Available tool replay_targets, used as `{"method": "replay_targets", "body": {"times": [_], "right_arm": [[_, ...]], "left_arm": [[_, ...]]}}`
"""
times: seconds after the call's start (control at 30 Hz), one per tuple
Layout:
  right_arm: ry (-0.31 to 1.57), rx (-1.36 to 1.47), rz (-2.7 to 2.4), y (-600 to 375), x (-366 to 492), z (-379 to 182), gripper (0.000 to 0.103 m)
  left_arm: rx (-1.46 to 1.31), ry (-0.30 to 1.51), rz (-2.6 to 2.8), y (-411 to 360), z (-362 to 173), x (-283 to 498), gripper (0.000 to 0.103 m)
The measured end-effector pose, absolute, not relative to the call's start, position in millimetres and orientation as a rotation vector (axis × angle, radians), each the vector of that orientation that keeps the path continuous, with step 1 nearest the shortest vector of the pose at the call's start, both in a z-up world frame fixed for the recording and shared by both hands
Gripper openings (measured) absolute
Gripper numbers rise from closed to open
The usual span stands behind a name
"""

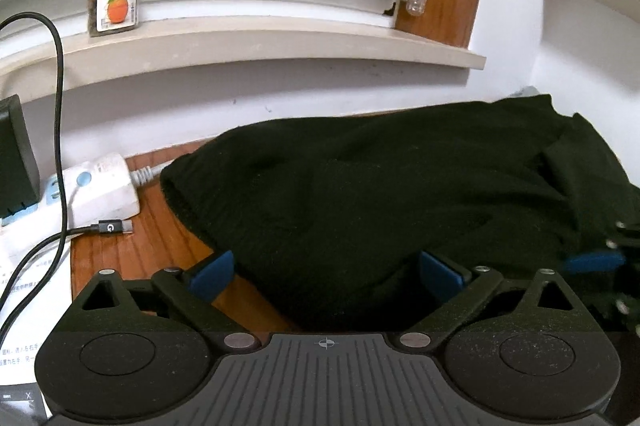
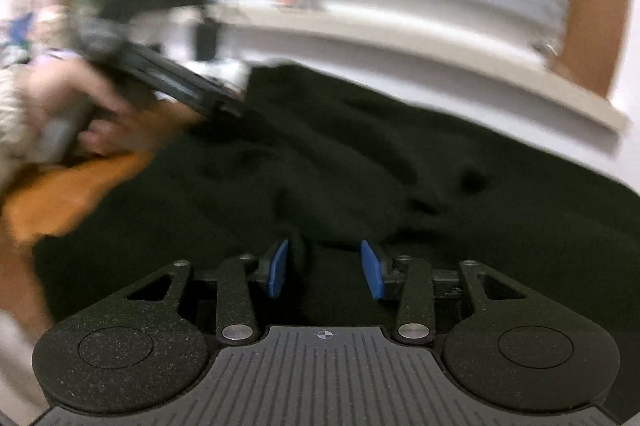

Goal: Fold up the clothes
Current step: 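Move the right tool toward the ribbed hem of the black sweater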

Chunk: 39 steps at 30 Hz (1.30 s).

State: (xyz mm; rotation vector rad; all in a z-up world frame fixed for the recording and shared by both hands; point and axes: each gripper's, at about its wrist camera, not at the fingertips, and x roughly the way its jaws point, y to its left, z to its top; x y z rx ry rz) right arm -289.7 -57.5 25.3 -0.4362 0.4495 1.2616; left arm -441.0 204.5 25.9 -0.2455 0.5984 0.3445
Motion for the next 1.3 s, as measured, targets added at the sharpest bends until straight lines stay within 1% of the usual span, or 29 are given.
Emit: {"method": "replay_targets", "body": {"times": [0.07, 0.23, 0.27, 0.37, 0.57, 1.07, 1.3], "right_arm": [[0.484, -0.381, 1.236, -60.2, -278.3, 24.7, 0.043], [0.403, -0.383, 1.197, -73.3, -290.4, 29.8, 0.043], [0.419, -0.375, 1.219, -75.3, -289.9, 30.1, 0.044], [0.463, -0.379, 1.278, -77.8, -290.4, 25.1, 0.044], [0.434, -0.326, 1.368, -92.0, -307.6, 32.9, 0.044], [0.421, -0.462, 1.514, -81.1, -387.5, 38.9, 0.044], [0.416, -0.467, 1.537, -87.9, -393.9, 42.4, 0.043]], "left_arm": [[-0.237, 0.613, 0.352, 202.4, 25.3, -439.2, 0.100], [-0.233, 0.636, 0.359, 201.3, 23.6, -435.8, 0.100], [-0.239, 0.634, 0.358, 202.4, 23.5, -436.7, 0.100], [-0.255, 0.628, 0.365, 205.2, 23.6, -439.6, 0.101], [-0.235, 0.643, 0.388, 201.6, 23.5, -440.3, 0.101], [-0.179, 0.683, 0.433, 188.2, 22.7, -431.4, 0.103], [-0.174, 0.688, 0.438, 186.3, 23.0, -428.1, 0.103]]}}
